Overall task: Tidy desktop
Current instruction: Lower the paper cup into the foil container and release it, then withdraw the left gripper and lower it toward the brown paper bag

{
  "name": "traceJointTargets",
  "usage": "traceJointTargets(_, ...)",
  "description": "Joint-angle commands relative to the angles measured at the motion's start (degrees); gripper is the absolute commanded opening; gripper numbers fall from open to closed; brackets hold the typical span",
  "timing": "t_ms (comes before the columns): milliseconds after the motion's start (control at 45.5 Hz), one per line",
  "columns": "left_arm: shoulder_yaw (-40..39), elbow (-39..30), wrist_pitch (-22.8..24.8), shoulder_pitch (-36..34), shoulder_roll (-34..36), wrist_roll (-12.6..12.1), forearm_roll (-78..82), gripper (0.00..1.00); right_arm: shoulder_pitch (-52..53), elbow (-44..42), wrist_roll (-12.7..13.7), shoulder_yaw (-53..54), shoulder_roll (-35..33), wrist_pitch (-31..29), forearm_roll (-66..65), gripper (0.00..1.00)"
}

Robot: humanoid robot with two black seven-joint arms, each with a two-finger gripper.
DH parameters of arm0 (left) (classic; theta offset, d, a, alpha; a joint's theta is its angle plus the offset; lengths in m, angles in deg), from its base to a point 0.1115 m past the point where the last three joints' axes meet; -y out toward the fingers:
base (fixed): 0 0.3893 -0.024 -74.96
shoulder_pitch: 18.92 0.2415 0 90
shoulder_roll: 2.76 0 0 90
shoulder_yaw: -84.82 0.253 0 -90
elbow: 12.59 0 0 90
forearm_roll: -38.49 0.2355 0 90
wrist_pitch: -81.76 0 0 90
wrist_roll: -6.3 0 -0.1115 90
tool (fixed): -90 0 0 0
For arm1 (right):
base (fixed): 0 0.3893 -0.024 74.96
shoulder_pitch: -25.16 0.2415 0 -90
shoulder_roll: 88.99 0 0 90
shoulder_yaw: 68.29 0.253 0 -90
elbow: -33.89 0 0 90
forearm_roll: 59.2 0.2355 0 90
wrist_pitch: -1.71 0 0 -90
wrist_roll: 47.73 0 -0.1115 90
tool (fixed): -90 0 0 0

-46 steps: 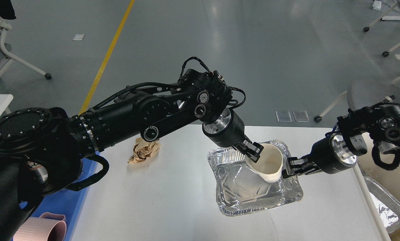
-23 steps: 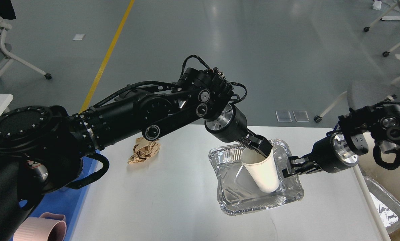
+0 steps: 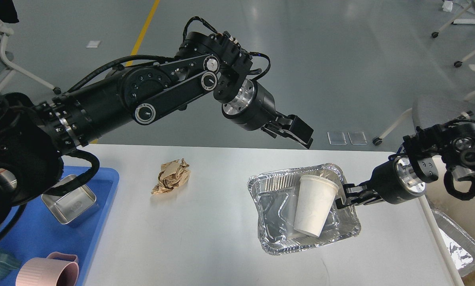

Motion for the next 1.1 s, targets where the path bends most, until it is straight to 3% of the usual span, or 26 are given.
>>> traceJointTargets(0, -0.15, -0.18, 0.92, 0.1, 3.78, -0.01, 0.13, 0.93, -0.09, -0.1, 0.0, 0.01, 0.17, 0.0, -0.06, 0.0)
traceJointTargets(286, 0.55, -3.26, 0.92, 2.65, 16.26, -0.01, 0.66, 0.88, -0.27, -0.19, 0.0, 0.45, 0.17, 0.0, -0.06, 0.0)
traceJointTargets(505, 0.2, -9.4, -0.64, 6.25, 27.33, 0.08, 0.66, 0.7, -0.44, -0.19, 0.0, 0.45, 0.52, 0.0, -0.06, 0.0)
traceJointTargets(791, 0.29, -26.8, -13.73, 21.8, 44.12, 0.08, 3.02, 0.69, -0.79, -0.28, 0.0, 0.54, 0.43, 0.0, -0.06, 0.0)
traceJointTargets(901, -0.33, -34.8, -18.57, 24.71, 52.99, 0.08, 4.08, 0.68, -0.88, -0.28, 0.0, 0.8, 0.34, 0.0, -0.06, 0.0)
traceJointTargets(1076, -1.03, -41.75, -26.74, 27.78, 63.19, 1.13, 4.0, 0.68, -1.41, -0.28, 0.0, 0.89, 0.52, 0.0, -0.06, 0.0)
